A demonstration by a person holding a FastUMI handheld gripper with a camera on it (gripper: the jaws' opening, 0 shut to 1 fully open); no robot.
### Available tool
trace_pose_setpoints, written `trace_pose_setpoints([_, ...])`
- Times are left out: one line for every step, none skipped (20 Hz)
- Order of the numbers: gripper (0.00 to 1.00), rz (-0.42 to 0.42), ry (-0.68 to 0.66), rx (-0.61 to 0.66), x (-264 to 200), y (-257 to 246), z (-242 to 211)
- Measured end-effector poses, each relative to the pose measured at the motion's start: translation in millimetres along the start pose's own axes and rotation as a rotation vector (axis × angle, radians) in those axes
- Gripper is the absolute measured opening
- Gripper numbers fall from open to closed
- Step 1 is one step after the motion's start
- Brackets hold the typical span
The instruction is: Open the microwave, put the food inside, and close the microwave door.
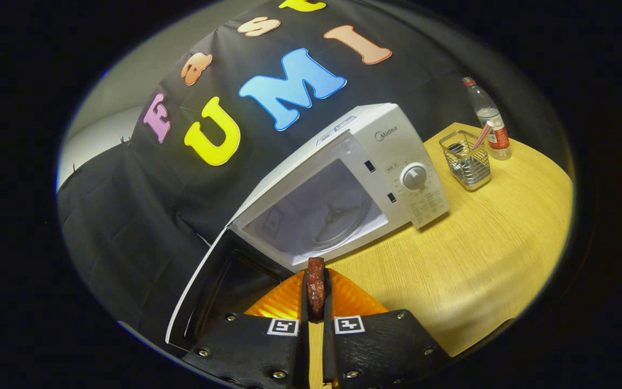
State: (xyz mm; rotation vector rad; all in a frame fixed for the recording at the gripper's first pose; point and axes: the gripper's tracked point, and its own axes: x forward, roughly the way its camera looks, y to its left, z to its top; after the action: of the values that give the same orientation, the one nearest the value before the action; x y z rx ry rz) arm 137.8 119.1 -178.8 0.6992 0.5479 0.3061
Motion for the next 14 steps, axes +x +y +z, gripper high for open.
trace_pose_setpoints([0.09, 0.002, -0.005, 0.006, 9, -1, 1])
trace_pose_setpoints([0.09, 0.003, -0.012, 0.012, 18, -2, 3])
trace_pose_setpoints([0.09, 0.004, -0.022, 0.018, 27, -2, 4])
trace_pose_setpoints([0.09, 0.003, -0.028, 0.020, 35, -4, 5])
trace_pose_setpoints([0.09, 0.004, -0.037, 0.015, 44, -4, 7])
trace_pose_setpoints([0.09, 0.004, -0.043, 0.000, 53, -3, 9])
trace_pose_setpoints([0.09, 0.007, -0.051, -0.016, 61, -3, 11])
trace_pose_setpoints([0.09, 0.016, -0.065, -0.029, 70, 1, 15])
trace_pose_setpoints([0.10, 0.023, -0.078, -0.035, 79, 5, 17])
trace_pose_setpoints([0.09, 0.029, -0.092, -0.037, 90, 8, 20])
trace_pose_setpoints([0.10, 0.032, -0.107, -0.035, 100, 11, 21])
trace_pose_setpoints([0.09, 0.035, -0.119, -0.030, 110, 12, 22])
trace_pose_setpoints([0.09, 0.032, -0.131, -0.026, 122, 12, 23])
trace_pose_setpoints([0.09, 0.023, -0.144, -0.020, 132, 10, 24])
